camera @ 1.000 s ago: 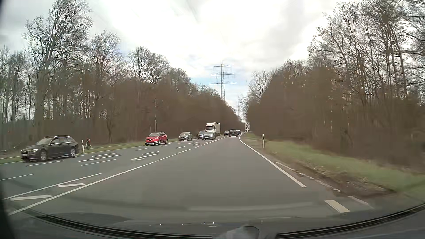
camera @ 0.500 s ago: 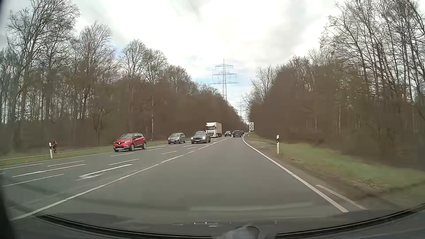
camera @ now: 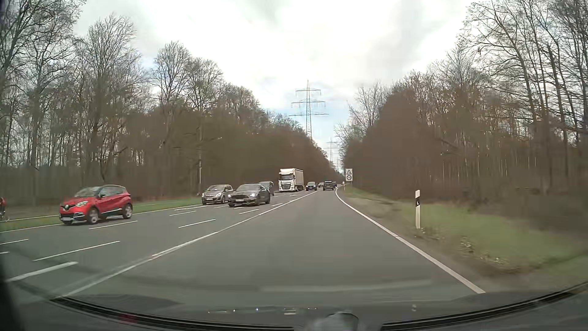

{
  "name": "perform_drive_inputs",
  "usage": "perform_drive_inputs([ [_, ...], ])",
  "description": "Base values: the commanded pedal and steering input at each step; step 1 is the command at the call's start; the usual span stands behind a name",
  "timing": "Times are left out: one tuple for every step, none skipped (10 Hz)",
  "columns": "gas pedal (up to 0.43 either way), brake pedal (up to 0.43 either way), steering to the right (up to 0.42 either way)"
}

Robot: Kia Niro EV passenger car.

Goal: Follow the waypoints while adhering to traffic rules and regulations

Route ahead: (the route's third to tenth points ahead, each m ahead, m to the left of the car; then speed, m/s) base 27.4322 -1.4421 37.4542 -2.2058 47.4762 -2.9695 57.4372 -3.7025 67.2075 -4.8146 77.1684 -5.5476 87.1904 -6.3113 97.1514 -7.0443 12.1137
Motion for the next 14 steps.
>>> perform_drive_inputs([
  [0.319, 0.0, 0.005],
  [0.319, 0.0, 0.006],
  [0.319, 0.0, 0.007],
  [0.319, 0.0, 0.009],
  [0.319, 0.0, 0.009],
  [0.319, 0.0, 0.01],
  [0.319, 0.0, 0.009],
  [0.319, 0.0, 0.009],
  [0.319, 0.0, 0.009],
  [0.319, 0.0, 0.009],
  [0.319, 0.0, 0.008],
  [0.319, 0.0, 0.007],
  [0.319, 0.0, 0.006],
  [0.319, 0.0, 0.006],
])
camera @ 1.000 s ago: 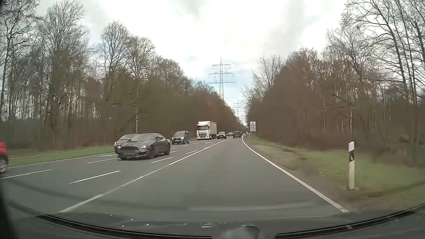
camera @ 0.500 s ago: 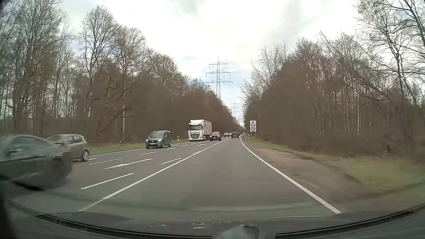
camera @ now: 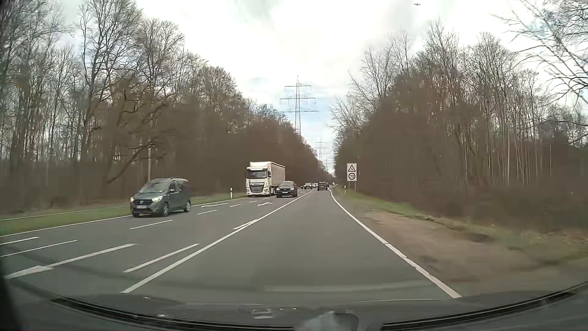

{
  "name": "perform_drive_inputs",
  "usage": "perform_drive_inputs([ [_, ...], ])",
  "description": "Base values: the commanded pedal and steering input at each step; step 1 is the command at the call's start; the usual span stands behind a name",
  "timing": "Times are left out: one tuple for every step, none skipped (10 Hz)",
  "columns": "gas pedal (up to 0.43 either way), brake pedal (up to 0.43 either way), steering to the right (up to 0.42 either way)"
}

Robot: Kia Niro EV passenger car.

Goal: Follow the waypoints while adhering to traffic rules and regulations

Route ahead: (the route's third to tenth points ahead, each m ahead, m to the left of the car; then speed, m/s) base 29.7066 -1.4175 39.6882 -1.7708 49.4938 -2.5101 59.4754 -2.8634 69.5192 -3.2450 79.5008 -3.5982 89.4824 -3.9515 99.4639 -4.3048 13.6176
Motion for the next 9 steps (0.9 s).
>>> perform_drive_inputs([
  [0.319, 0.0, 0.006],
  [0.319, 0.0, 0.005],
  [0.319, 0.0, 0.004],
  [0.319, 0.0, 0.004],
  [0.319, 0.0, 0.004],
  [0.319, 0.0, 0.004],
  [0.319, 0.0, 0.004],
  [0.319, 0.0, 0.004],
  [0.319, 0.0, 0.004],
])
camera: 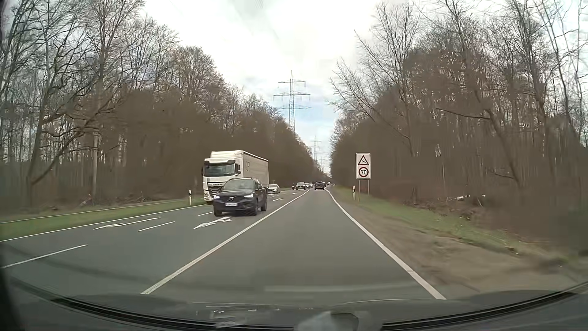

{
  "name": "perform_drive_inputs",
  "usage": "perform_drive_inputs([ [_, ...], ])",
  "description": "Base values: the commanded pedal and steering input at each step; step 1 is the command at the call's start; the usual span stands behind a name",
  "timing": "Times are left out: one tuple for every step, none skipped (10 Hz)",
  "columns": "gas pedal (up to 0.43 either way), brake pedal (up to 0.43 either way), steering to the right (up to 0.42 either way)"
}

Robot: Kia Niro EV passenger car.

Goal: Follow the waypoints while adhering to traffic rules and regulations

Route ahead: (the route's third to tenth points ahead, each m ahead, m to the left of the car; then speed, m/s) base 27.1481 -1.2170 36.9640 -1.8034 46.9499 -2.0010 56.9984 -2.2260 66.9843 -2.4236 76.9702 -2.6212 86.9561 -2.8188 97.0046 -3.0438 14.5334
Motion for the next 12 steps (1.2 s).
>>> perform_drive_inputs([
  [0.319, 0.0, 0.004],
  [0.319, 0.0, 0.004],
  [0.319, 0.0, 0.004],
  [0.319, 0.0, 0.004],
  [0.319, 0.0, 0.004],
  [0.319, 0.0, 0.004],
  [0.319, 0.0, 0.004],
  [0.319, 0.0, 0.004],
  [0.319, 0.0, 0.004],
  [0.319, 0.0, 0.004],
  [0.319, 0.0, 0.004],
  [0.319, 0.0, 0.004],
])
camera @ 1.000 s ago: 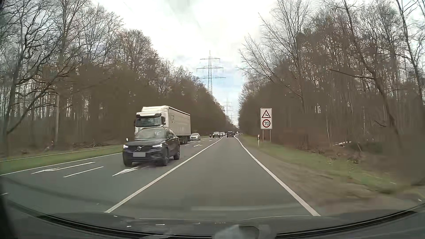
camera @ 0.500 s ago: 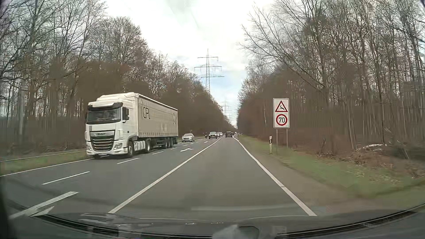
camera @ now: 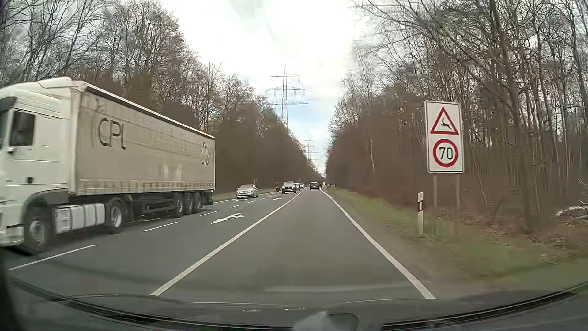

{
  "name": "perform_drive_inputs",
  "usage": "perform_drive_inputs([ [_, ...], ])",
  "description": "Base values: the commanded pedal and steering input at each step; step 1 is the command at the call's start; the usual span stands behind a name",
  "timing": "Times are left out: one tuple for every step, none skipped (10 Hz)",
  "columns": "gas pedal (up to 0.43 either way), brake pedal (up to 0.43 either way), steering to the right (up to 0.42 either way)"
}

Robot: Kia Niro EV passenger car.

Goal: Follow the waypoints while adhering to traffic rules and regulations

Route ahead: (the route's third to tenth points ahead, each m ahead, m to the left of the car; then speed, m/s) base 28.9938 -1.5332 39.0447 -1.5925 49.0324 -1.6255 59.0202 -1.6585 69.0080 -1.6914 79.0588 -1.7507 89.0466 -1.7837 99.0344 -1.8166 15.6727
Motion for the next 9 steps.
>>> perform_drive_inputs([
  [0.311, 0.0, 0.004],
  [0.311, 0.0, 0.004],
  [0.311, 0.0, 0.004],
  [0.299, 0.0, 0.004],
  [0.299, 0.0, 0.003],
  [0.299, 0.0, 0.001],
  [0.299, 0.0, -0.001],
  [0.299, 0.0, -0.002],
  [0.299, 0.0, -0.002],
])
